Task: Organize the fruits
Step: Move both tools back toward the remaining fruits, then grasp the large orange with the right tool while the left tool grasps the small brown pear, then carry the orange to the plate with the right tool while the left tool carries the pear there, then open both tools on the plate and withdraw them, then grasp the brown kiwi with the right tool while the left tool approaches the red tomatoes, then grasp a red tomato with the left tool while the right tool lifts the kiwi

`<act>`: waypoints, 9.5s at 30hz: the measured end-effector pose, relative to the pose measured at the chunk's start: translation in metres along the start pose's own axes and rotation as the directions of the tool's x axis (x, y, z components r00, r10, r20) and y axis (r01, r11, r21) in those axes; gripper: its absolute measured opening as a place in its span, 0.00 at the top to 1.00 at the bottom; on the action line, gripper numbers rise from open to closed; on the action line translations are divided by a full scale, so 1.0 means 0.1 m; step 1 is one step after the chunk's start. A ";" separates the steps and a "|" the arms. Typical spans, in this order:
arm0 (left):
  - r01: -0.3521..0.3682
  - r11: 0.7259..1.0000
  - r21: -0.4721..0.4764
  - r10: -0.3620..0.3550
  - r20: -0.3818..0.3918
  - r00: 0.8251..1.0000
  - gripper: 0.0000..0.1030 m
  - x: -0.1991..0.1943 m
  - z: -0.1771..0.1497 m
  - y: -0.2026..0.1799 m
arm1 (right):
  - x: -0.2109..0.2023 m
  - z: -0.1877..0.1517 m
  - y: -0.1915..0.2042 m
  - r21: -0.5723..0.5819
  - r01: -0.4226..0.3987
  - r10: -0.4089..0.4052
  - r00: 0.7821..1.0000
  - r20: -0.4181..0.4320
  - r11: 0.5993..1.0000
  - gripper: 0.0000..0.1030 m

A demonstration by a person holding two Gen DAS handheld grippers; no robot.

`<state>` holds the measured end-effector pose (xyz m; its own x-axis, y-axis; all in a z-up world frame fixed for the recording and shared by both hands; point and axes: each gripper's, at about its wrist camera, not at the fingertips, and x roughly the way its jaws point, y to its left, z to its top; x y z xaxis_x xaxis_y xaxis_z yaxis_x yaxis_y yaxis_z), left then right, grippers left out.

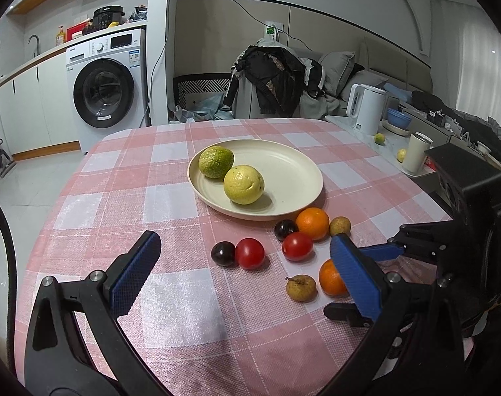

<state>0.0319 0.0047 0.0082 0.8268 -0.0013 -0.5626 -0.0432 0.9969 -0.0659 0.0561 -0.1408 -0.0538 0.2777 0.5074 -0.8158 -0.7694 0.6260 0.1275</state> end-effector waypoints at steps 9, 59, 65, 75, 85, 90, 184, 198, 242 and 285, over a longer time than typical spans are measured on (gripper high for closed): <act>-0.003 1.000 -0.003 0.003 -0.016 1.000 0.01 0.03 -0.02 0.02 | 0.03 -0.02 0.02 -0.009 -0.007 0.007 1.000 0.001 1.000 0.45; 0.176 0.984 0.007 -0.170 -0.219 0.961 0.77 0.45 -0.26 -0.29 | -0.26 0.04 -0.29 0.076 0.057 -0.064 0.994 0.093 0.996 0.60; 0.150 0.989 0.003 -0.148 -0.145 0.978 0.77 0.29 -0.17 -0.23 | -0.30 0.05 -0.28 0.082 0.066 -0.075 0.990 0.117 0.994 0.60; 0.097 0.995 -0.006 -0.097 -0.040 0.994 0.76 0.06 -0.02 -0.14 | -0.41 0.09 -0.26 0.100 0.090 -0.108 0.974 0.201 0.991 0.60; 0.066 0.997 -0.037 -0.065 0.003 0.998 0.77 0.05 0.15 0.04 | -0.51 0.19 -0.25 0.109 0.082 -0.109 0.955 0.275 0.991 0.60; 0.039 0.998 -0.045 -0.038 0.024 0.999 0.76 0.08 0.25 0.13 | -0.53 0.28 -0.27 0.110 0.084 -0.114 0.946 0.303 0.990 0.60; -0.083 0.995 -0.050 0.091 0.172 0.981 0.01 -0.09 0.18 0.24 | -0.50 0.40 -0.55 0.183 0.211 -0.257 0.922 0.288 0.960 0.00; -0.056 0.996 -0.065 0.062 0.102 0.993 0.01 0.10 0.12 0.30 | -0.26 0.31 -0.61 0.154 0.251 -0.272 0.952 0.138 0.956 0.00; 0.092 0.995 0.043 -0.086 -0.127 0.988 0.01 0.54 -0.03 -0.08 | -0.08 0.22 -0.52 0.085 0.146 -0.153 0.985 0.079 0.986 0.72; 0.122 0.990 0.076 -0.093 -0.308 0.947 0.72 1.20 -0.05 -0.60 | -0.40 0.26 -0.58 0.115 0.125 -0.145 0.972 0.183 0.985 0.71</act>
<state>0.1305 -0.0555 -0.0595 0.6145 -0.1186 -0.7800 0.1008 0.9923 -0.0715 0.1045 -0.1822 -0.0139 0.4868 0.5108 -0.7086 -0.6569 0.7487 0.0885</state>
